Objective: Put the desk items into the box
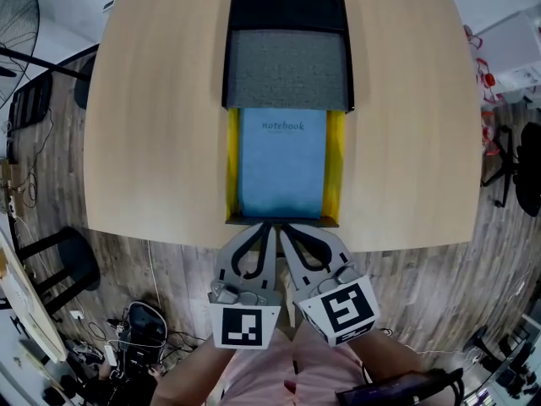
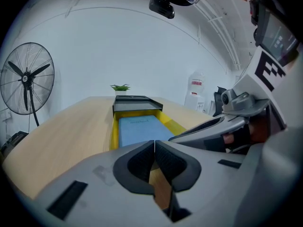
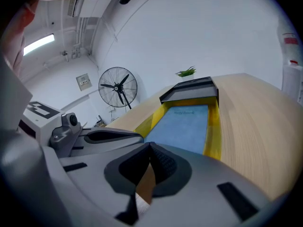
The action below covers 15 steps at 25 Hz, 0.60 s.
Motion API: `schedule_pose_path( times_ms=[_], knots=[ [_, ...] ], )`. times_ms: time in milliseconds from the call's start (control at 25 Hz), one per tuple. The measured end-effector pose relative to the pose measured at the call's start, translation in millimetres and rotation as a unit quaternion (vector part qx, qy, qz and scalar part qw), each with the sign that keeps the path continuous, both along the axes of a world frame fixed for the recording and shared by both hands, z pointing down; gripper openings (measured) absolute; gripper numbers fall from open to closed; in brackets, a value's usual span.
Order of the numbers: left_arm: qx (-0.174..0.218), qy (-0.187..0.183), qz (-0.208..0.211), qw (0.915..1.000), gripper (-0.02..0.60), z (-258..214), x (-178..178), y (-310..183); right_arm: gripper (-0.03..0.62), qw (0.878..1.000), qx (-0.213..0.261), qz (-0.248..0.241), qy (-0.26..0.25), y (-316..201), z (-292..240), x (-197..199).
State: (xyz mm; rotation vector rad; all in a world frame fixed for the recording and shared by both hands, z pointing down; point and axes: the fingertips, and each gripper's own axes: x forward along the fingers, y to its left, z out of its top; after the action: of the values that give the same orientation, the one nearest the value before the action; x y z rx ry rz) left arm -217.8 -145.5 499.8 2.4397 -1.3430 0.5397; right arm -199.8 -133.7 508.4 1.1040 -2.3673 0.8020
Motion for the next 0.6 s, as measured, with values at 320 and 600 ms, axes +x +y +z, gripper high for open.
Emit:
schedule_pose_path(
  times_ms=[320, 600],
  knots=[
    [0.002, 0.001, -0.009, 1.0, 0.017, -3.6, -2.6, -2.3, 0.002, 1.0, 0.006, -0.002, -0.008, -2.9, -3.5, -1.1],
    [0.026, 0.004, -0.037, 0.999, 0.016, -28.3, -7.5, -5.1, 0.002, 0.999, 0.044, 0.005, -0.004, -8.5, -26.5, 11.4]
  ],
)
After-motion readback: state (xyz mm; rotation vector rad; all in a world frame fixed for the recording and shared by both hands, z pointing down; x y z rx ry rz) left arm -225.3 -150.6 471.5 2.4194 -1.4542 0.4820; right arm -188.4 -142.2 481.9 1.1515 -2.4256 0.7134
